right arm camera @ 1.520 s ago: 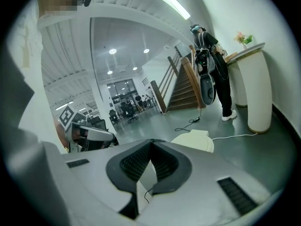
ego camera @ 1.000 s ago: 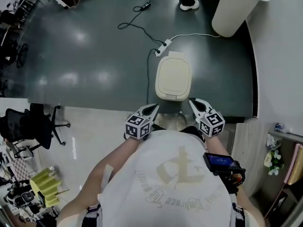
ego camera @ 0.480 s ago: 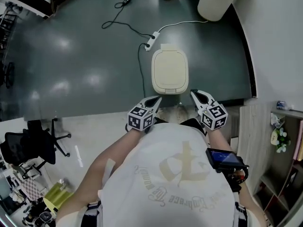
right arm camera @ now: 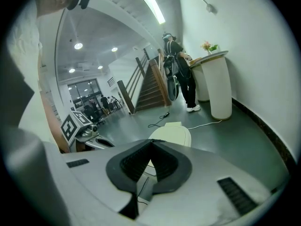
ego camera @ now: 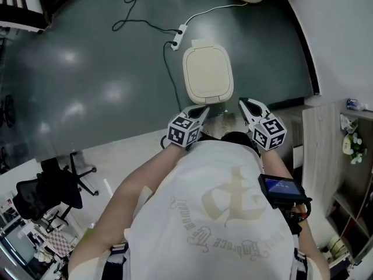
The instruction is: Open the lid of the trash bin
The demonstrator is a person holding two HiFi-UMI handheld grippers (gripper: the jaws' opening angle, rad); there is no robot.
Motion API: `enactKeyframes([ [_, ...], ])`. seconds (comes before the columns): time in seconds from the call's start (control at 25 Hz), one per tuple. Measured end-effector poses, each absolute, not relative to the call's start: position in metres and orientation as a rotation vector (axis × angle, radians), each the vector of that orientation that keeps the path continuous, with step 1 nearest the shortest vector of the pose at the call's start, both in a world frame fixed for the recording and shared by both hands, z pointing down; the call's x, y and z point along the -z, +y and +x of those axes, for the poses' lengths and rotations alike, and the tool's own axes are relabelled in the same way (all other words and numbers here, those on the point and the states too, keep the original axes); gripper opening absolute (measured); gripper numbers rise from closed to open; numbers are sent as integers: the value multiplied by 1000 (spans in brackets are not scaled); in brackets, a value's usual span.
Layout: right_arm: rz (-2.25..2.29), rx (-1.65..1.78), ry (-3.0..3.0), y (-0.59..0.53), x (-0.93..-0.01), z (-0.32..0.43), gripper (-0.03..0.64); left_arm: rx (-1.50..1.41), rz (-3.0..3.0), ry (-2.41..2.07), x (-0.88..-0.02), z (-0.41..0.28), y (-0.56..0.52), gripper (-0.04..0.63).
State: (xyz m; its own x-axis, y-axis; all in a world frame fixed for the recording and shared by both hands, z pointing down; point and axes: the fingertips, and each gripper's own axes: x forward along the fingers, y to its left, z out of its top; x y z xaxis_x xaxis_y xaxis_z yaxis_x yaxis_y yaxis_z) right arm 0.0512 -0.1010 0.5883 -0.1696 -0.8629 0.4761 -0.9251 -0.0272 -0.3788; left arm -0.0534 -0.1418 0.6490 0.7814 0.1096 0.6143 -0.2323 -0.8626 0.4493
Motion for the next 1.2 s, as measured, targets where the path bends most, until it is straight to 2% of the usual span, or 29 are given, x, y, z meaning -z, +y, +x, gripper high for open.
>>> enactKeyframes([
  [0.6, 1960, -1044, -2113, -95, -610, 61, 5, -1039, 2414, -51, -686, -44, -131, 15],
  [1.2, 1891, -1120, -2148, -112, -645, 87, 6, -1246, 2472, -75, -737, 2, -142, 14],
])
